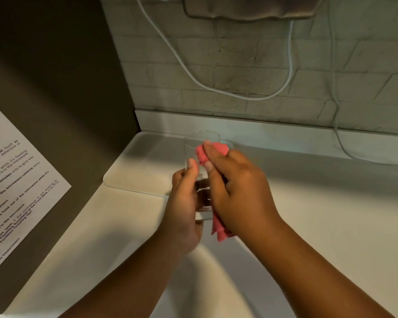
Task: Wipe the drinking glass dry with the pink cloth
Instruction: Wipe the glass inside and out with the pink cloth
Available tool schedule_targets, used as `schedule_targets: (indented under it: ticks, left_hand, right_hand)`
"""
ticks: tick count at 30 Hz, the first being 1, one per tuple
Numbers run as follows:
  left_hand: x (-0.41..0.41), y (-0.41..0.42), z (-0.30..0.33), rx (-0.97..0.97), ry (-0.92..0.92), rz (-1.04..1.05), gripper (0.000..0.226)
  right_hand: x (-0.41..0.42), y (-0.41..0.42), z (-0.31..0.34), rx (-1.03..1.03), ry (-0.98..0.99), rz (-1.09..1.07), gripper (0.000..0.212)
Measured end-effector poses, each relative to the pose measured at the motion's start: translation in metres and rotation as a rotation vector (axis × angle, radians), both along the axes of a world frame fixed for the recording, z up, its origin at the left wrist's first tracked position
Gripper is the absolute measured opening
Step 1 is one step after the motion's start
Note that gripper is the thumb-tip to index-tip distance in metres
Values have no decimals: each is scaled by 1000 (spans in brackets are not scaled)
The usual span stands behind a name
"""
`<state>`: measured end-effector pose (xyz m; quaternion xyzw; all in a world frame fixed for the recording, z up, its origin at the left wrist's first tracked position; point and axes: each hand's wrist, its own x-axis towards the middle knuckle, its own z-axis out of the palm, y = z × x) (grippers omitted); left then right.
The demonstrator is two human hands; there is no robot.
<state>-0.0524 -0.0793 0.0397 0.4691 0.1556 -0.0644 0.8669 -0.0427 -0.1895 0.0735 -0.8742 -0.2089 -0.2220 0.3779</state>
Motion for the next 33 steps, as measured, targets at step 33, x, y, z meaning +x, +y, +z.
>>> schedule_targets:
  ticks: [33]
  left_hand:
    - [-9, -8, -1, -176, -67, -89, 61]
  right_hand:
    - [35, -14, -9, 411, 109, -86, 36]
